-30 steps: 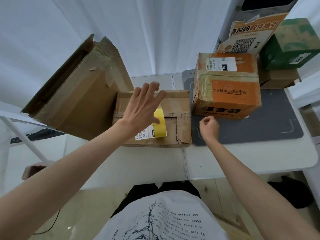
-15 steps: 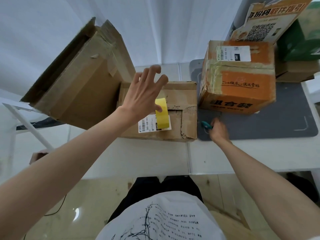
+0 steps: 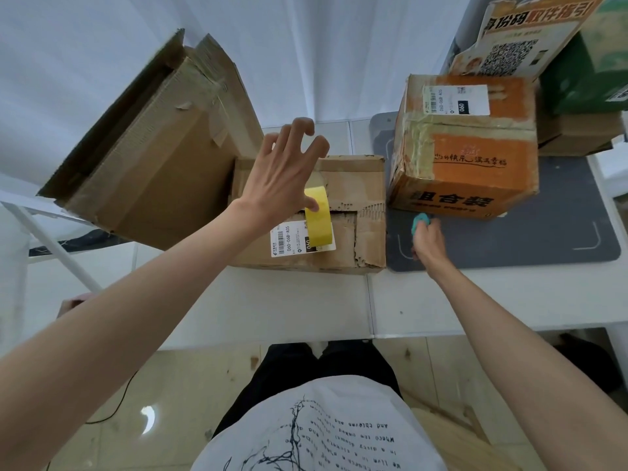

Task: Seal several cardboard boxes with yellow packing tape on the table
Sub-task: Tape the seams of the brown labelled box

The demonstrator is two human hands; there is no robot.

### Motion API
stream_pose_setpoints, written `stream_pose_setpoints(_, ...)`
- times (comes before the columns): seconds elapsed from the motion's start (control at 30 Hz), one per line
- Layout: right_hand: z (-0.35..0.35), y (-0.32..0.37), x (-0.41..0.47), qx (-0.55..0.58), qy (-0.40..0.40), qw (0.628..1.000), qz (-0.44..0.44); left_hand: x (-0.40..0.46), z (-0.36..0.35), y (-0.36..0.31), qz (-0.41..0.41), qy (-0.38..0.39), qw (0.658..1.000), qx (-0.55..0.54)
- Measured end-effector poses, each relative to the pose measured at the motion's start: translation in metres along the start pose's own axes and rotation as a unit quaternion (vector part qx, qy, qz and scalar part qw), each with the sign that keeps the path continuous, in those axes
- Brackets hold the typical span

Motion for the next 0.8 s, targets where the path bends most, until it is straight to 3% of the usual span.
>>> stream_pose_setpoints(0.17, -0.004, 0.065, -0.034, 0.100, 0.048, 0.974, 0.200, 0.002, -0.001, 0.002, 0.005, 0.003, 1.000, -0.007)
stream_pose_setpoints(0.27, -0.017, 0.104, -0.051, 0.027, 0.111, 0.936, 0.334, 0.002, -0.001, 0.005, 0.010, 0.003, 1.000, -0.011)
stream_pose_setpoints(0.4, -0.033, 0.133, -0.054, -0.106, 0.156, 0.877, 0.442, 0.004, 0.000, 0.005, 0.017, 0.006, 1.000, -0.011)
stream_pose_setpoints(0.57, -0.043, 0.147, -0.051, -0.203, 0.179, 0.818, 0.508, 0.006, -0.001, 0.005, 0.019, 0.011, 1.000, -0.006)
stream_pose_setpoints(0.8, -0.053, 0.150, -0.038, -0.272, 0.156, 0.779, 0.542, 0.010, -0.002, 0.006, 0.025, 0.024, 0.999, -0.006)
Point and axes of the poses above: each hand's wrist, its own x-axis towards the middle knuckle, its own z-axis out of the back of the hand, y = z × x, the point moved 2 cm from there along x, towards the middle knuckle, and after that the axes turned 7 degrees about y, right-handed, at the moved point
